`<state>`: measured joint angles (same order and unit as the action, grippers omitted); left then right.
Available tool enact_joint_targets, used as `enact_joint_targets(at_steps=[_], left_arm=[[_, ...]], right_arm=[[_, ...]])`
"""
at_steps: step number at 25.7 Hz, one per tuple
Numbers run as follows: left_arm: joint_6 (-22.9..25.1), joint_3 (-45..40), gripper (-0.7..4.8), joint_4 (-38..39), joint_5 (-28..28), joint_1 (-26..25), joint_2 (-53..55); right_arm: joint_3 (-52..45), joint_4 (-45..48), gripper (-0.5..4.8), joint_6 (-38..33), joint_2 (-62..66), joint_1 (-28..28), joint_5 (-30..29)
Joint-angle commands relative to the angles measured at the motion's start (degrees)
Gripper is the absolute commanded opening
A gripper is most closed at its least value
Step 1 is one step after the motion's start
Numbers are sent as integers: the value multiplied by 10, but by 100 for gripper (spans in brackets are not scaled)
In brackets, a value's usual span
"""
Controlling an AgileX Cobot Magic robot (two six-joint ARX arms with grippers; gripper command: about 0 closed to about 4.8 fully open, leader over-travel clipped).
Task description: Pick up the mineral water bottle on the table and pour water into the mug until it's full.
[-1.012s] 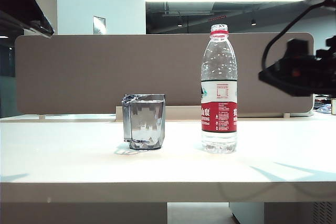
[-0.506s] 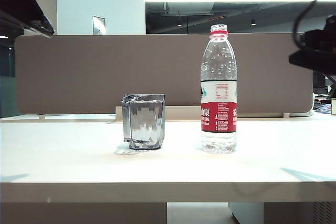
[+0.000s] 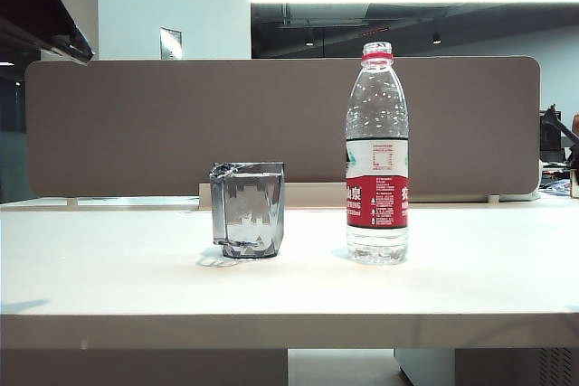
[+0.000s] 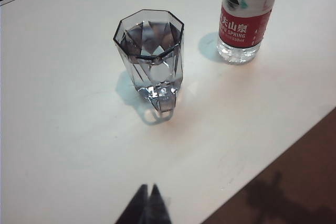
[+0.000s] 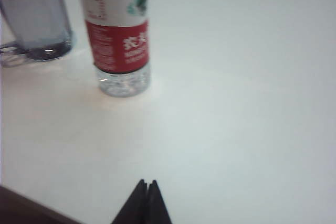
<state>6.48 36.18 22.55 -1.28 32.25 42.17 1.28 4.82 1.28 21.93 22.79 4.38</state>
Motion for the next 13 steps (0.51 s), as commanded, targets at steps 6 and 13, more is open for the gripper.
enact_joint_targets(at_steps=[6,13], left_arm=[[0,1,-2,-5,0,-1,-1],[0,1,-2,-5,0,-1,-1]], right_arm=[[-12,-111,-5,-17,-88,-71,-45],[-12,-153,-6,-17,-140,-75,-42]])
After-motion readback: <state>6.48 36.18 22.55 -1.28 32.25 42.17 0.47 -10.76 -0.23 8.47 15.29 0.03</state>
